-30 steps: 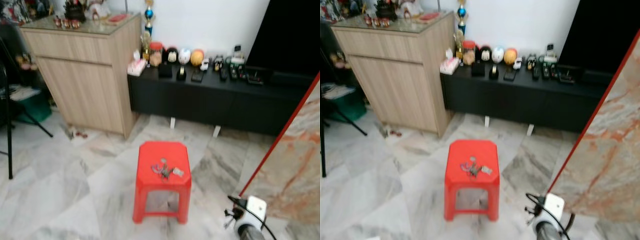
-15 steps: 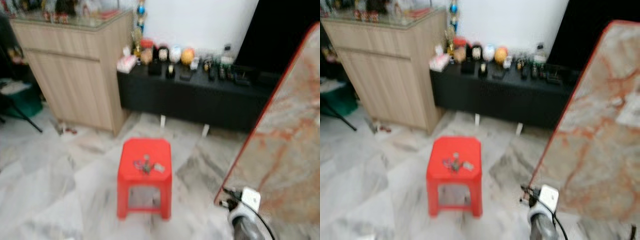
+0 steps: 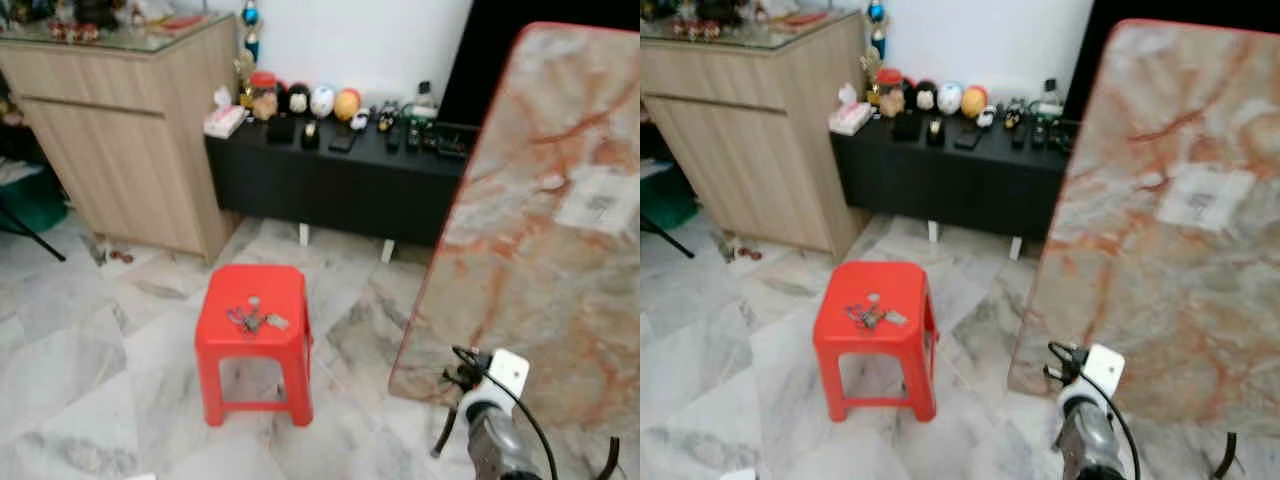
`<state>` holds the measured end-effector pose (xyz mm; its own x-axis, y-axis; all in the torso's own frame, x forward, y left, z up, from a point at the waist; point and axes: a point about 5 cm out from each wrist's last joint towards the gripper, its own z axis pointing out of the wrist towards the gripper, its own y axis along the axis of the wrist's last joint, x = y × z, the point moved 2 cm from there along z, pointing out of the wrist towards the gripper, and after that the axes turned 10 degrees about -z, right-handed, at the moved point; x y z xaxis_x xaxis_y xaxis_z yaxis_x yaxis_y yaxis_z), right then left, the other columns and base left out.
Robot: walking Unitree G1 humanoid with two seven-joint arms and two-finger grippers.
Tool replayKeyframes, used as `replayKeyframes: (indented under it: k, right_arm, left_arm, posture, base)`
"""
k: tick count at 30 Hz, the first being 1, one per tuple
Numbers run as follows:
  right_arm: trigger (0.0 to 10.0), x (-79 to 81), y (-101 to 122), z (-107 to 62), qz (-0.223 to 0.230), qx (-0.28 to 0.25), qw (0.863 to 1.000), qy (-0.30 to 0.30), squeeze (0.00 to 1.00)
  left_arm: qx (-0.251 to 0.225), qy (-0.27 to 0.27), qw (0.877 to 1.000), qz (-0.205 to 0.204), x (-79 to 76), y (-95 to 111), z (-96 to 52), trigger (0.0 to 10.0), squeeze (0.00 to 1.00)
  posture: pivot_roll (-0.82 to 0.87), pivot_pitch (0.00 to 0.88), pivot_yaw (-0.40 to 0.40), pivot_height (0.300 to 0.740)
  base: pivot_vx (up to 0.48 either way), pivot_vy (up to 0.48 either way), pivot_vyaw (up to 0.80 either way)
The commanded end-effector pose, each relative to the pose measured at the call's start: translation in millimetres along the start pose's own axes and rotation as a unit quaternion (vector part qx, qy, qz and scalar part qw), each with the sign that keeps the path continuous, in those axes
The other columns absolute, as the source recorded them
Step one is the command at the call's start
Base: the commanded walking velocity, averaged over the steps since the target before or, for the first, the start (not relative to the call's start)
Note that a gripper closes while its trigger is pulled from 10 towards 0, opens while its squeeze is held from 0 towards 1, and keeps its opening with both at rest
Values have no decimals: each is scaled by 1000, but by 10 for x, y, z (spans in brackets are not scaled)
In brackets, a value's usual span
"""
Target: Hang keys on a hook
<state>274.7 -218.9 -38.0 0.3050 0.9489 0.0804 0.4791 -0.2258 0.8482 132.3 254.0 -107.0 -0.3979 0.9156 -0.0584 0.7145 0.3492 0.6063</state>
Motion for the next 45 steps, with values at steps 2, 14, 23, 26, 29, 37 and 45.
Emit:
replayKeyframes:
  k: [2, 14, 23, 26, 29, 37, 45]
  right_arm:
    - [10000, 73, 112, 31, 7, -20, 1000, 6, 0]
    - [10000, 83, 463, 71, -55, -96, 994, -8, 0]
    - [10000, -151, 960, 17, -136, -207, 961, -121, 0]
    - [10000, -124, 1099, 5, -154, -234, 950, -137, 0]
    - [10000, -56, 1315, -13, -169, -270, 934, -161, 0]
    - [10000, 161, 1618, -61, -205, -331, 907, -157, 0]
    - [10000, 233, 1710, -67, -205, -342, 902, -163, 0]
  left_arm:
    - [3, 9, 1000, 0, 125, -27, -35, 10000, 0]
    - [3, 3, 1000, 0, -29, -42, -5, 10000, 0]
    - [4, -8, 1000, 4, -217, -40, 29, 10000, 0]
    - [3, -8, 1000, 4, -212, -27, 32, 10000, 0]
    - [-2, 2, 1000, 1, -27, 4, 7, 10000, 0]
    - [-5, 18, 1000, -7, 308, -13, -85, 10000, 0]
    - [-1, 9, 1000, -6, 152, -82, -67, 10000, 0]
  posture:
    - [203, 0, -73, 740]
    - [197, 0, -70, 740]
    - [190, 0, -66, 740]
    - [193, 0, -67, 740]
    - [197, 0, -66, 740]
    - [199, 0, -63, 740]
    - [205, 0, -69, 740]
  base:
    - [0, -135, 0]
    - [0, 0, 0]
    - [0, 0, 0]
    - [0, 0, 0]
    - [0, 0, 0]
    - [0, 0, 0]
    - [0, 0, 0]
